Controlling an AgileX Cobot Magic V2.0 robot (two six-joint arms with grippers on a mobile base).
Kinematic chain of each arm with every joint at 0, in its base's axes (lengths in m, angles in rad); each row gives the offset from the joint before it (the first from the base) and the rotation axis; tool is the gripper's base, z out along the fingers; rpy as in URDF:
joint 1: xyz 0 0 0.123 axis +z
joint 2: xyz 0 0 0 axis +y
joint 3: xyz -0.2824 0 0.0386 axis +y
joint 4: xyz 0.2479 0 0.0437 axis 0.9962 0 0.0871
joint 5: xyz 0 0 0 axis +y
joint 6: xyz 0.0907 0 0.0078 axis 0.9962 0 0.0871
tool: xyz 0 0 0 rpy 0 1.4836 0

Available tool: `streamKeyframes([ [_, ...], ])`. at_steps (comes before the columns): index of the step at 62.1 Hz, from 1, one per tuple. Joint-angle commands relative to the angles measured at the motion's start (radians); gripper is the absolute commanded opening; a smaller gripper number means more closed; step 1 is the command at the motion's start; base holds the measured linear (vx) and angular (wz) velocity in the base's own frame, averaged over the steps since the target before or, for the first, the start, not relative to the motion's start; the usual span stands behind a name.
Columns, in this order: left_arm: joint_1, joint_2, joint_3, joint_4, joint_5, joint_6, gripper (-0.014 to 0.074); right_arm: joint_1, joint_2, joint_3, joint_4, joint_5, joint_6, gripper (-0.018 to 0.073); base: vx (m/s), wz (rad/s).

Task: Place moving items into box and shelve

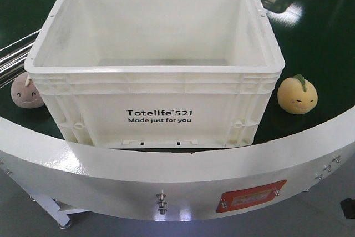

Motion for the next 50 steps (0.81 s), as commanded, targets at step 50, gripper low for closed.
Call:
streamKeyframes([
  [50, -0.004, -0.015, -0.056, -0.004, -0.131, -0.009, -0.0006, 0.002, -0.008, -0.036, -0.003, -0.19, -0.023, -0.0009, 0.0, 0.0],
])
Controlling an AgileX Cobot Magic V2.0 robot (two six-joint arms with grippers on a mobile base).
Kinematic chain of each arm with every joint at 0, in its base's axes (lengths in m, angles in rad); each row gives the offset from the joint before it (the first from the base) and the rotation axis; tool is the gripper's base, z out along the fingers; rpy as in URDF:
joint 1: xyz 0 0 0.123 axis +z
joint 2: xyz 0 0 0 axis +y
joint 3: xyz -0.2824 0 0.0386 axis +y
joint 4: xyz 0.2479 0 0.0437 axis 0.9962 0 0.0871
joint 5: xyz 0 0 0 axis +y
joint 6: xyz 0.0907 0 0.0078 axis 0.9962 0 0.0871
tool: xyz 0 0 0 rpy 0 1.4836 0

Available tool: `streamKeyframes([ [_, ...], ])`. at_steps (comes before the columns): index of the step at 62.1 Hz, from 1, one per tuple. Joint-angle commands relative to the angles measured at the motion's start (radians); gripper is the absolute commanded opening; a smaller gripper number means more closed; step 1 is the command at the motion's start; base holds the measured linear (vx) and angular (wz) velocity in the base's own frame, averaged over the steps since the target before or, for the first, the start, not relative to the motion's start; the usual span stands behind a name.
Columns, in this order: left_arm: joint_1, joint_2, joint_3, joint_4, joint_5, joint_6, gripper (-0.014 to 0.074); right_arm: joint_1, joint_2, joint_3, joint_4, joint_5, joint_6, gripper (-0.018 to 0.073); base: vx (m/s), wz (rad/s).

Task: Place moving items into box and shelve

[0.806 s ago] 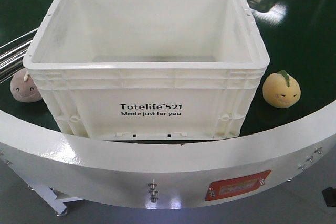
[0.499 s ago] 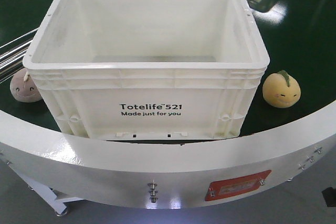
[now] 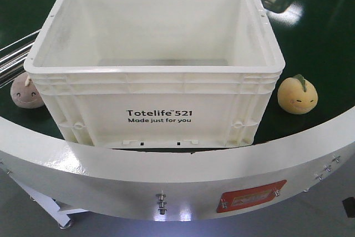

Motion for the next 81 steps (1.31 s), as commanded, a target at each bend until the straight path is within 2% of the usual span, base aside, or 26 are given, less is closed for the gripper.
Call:
streamKeyframes([
  [1, -0.004, -0.015, -0.065, -0.004, -0.105, -0.009, -0.0006, 0.002, -0.008, -0.046, -0.003, -0.125, -0.015, -0.0009, 0.0, 0.0],
  [20, -0.004, 0.022, -0.393, -0.002, -0.074, 0.003, -0.0006, 0.002, 0.085, -0.385, -0.003, -0.024, -0.015, -0.0009, 0.0, 0.0],
  [28, -0.003, 0.134, -0.52, -0.002, 0.028, 0.003, -0.0006, 0.002, 0.196, -0.514, -0.003, 0.081, -0.015, -0.0009, 0.0, 0.0],
  [36, -0.003, 0.274, -0.619, -0.002, 0.184, 0.003, -0.0006, 0.002, 0.313, -0.584, -0.003, 0.221, -0.015, -0.0009, 0.0, 0.0],
  [50, -0.003, 0.417, -0.628, 0.0, 0.399, 0.003, -0.0006, 0.002, 0.474, -0.583, 0.001, 0.492, -0.01, -0.0009, 0.0, 0.0],
  [57, -0.003, 0.461, -0.628, -0.002, 0.496, 0.002, -0.0006, 0.002, 0.538, -0.577, 0.002, 0.584, -0.01, -0.0009, 0.0, 0.0],
  [62, -0.003, 0.467, -0.628, -0.002, 0.53, 0.002, -0.0006, 0.002, 0.571, -0.577, 0.001, 0.613, -0.01, -0.0009, 0.0, 0.0],
  [73, -0.003, 0.463, -0.628, -0.002, 0.529, 0.001, 0.0001, 0.002, 0.596, -0.577, 0.002, 0.616, 0.026, 0.0008, 0.0, 0.0],
  [79, -0.003, 0.463, -0.628, -0.002, 0.548, 0.001, 0.0057, 0.002, 0.596, -0.577, 0.002, 0.617, 0.026, 0.0085, 0.0, 0.0],
  [81, -0.003, 0.463, -0.628, -0.002, 0.554, 0.001, 0.01, 0.002, 0.596, -0.577, 0.002, 0.617, 0.026, 0.0125, 0.0, 0.0],
])
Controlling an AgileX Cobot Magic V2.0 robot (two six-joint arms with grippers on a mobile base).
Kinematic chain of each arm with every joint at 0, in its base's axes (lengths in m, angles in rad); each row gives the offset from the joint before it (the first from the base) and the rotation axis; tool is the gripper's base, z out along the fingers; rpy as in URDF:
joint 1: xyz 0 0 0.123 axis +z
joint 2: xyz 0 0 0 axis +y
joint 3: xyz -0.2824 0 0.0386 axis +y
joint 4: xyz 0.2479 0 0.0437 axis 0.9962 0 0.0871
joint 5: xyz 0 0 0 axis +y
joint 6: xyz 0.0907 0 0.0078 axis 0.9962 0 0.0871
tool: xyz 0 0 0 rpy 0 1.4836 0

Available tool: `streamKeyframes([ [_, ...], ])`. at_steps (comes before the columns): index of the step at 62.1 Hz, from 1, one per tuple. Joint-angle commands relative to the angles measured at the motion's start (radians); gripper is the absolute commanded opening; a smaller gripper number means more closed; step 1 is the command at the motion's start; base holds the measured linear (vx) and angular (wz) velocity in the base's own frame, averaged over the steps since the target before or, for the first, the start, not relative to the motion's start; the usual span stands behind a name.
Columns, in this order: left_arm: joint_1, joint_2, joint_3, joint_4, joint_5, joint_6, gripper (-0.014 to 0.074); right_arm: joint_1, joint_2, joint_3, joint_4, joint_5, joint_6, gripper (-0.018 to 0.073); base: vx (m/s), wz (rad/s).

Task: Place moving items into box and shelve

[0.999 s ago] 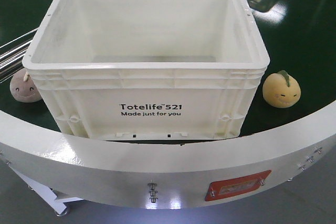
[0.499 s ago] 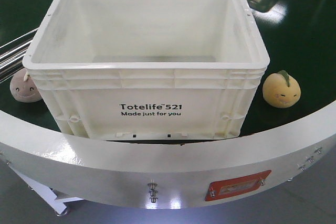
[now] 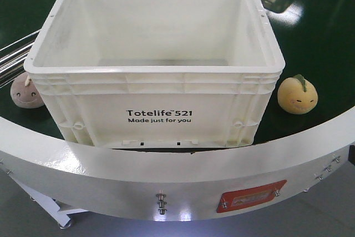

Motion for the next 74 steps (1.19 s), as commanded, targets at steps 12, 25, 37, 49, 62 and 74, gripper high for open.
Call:
streamKeyframes([
  [12, -0.003, 0.01, -0.032, -0.002, -0.047, -0.003, 0.0393, 0.002, 0.006, -0.031, -0.005, -0.063, 0.0, 0.0462, 0.0, 0.0],
  [25, -0.003, 0.01, -0.032, -0.002, -0.039, -0.001, 0.0592, 0.002, 0.007, -0.032, -0.007, -0.043, 0.014, 0.0692, 0.0, 0.0],
  [37, -0.063, 0.012, -0.034, -0.034, -0.02, 0.049, 0.0593, 0.002, 0.09, -0.104, -0.086, 0.064, 0.127, 0.0683, 0.0, 0.0],
  [49, -0.212, 0.04, -0.052, -0.027, -0.001, 0.105, 0.0593, -0.002, 0.265, -0.253, -0.136, 0.221, 0.144, 0.0683, 0.0, 0.0],
  [62, -0.263, 0.047, -0.058, -0.027, -0.002, 0.127, 0.0593, -0.131, 0.478, -0.377, 0.024, 0.215, 0.032, 0.0683, 0.0, 0.0],
  [74, -0.263, 0.047, -0.057, -0.027, -0.003, 0.127, 0.0593, -0.187, 0.683, -0.459, 0.217, 0.124, -0.192, 0.0676, 0.0, 0.0],
])
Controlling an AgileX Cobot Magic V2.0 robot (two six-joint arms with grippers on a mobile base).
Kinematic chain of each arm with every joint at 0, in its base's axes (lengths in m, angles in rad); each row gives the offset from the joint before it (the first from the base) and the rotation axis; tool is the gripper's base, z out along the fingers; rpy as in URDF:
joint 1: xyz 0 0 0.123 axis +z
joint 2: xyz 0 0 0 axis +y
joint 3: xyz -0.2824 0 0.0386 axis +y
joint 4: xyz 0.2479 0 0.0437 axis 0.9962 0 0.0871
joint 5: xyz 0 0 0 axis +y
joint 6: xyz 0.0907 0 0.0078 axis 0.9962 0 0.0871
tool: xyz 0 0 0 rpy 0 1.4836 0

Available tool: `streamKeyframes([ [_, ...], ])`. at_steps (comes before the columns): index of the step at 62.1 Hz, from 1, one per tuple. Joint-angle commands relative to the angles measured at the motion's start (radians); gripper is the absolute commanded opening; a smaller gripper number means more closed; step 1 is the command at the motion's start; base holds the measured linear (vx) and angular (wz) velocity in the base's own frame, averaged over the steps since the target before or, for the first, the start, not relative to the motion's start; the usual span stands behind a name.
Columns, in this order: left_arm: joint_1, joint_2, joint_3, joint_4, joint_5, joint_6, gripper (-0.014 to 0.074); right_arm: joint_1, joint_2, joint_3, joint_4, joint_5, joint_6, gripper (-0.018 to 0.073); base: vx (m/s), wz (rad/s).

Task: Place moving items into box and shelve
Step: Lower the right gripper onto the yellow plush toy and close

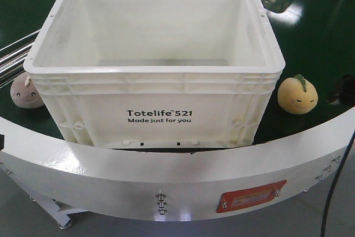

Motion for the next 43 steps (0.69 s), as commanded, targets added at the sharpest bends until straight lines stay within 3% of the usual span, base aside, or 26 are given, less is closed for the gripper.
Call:
streamKeyframes([
  [1, -0.005, 0.012, -0.035, 0.0, -0.071, 0.002, 0.0593, -0.011, 0.079, -0.066, 0.068, -0.095, -0.102, 0.0676, 0.0, 0.0],
  [18, -0.005, 0.018, -0.035, 0.0, -0.071, 0.002, 0.0593, -0.011, 0.324, -0.171, 0.171, -0.184, -0.262, 0.0668, 0.0, 0.0],
  [43, -0.005, 0.018, -0.035, 0.0, -0.07, 0.002, 0.0593, -0.011, 0.578, -0.287, 0.315, -0.168, -0.472, 0.0647, 0.0, 0.0],
])
